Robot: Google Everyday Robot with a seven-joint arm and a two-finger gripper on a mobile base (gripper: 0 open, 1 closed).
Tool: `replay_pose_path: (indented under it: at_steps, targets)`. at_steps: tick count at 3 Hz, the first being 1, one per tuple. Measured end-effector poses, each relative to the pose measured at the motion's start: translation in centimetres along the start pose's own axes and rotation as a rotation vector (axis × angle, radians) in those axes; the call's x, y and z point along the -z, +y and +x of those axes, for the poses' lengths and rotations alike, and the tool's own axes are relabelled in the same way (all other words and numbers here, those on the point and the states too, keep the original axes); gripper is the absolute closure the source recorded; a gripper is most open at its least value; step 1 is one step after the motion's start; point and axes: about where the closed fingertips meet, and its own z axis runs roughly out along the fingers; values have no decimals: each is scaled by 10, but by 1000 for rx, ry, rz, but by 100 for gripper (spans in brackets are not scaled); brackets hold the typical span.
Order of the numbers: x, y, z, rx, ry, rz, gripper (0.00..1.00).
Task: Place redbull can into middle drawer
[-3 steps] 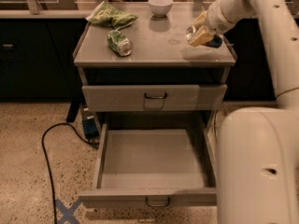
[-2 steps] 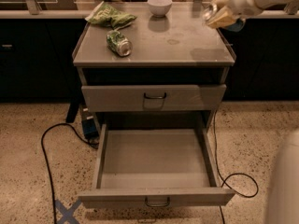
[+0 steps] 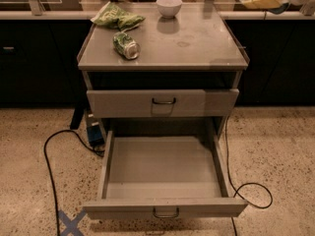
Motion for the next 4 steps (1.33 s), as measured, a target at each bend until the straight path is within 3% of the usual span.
replay_pose_path:
  at_steps: [1, 2, 3, 4]
  targets:
    - [-1, 1, 1, -2, 0, -2, 100]
    - [-4, 22, -8, -32, -40, -17, 100]
    - [1, 76, -35, -83, -149, -105, 100]
    - [3, 122, -69, -149, -312, -227, 100]
